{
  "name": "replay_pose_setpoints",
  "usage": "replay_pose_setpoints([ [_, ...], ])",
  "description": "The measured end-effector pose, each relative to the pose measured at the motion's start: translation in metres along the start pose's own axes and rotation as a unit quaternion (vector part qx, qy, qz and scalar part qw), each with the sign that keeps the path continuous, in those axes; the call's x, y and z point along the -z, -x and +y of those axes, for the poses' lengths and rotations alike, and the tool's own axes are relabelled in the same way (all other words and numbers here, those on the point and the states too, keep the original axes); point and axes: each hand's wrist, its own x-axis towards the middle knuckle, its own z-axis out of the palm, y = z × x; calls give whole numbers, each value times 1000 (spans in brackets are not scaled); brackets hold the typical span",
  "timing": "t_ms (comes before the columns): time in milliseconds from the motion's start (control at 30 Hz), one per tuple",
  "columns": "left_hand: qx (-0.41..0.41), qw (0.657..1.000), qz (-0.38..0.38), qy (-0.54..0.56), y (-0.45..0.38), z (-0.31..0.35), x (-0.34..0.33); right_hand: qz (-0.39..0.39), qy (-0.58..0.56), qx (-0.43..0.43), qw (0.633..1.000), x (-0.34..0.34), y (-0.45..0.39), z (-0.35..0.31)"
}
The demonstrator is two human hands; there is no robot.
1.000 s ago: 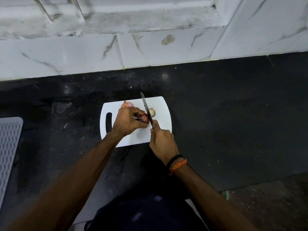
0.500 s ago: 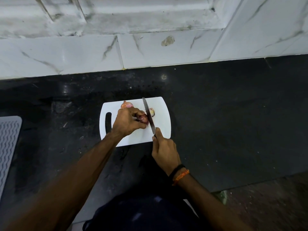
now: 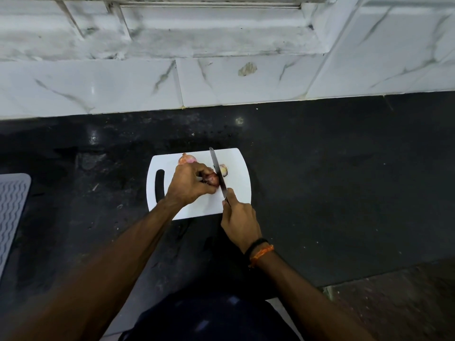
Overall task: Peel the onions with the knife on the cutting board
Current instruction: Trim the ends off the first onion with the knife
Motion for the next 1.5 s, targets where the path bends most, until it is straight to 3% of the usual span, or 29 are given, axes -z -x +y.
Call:
replay_pose_setpoints([
  [533, 13, 1000, 10, -25, -3, -4, -5, 5, 43, 21, 999, -13, -16, 5],
  [867, 36, 999, 19, -9, -2, -8, -8, -29, 26, -8, 999, -22, 0, 13],
  [1300, 21, 997, 44, -66, 9, -9, -9, -57, 169, -10, 984, -30, 23, 29],
  [1500, 8, 994, 58, -91, 16, -12, -10, -11, 79, -1, 997, -33, 21, 45],
])
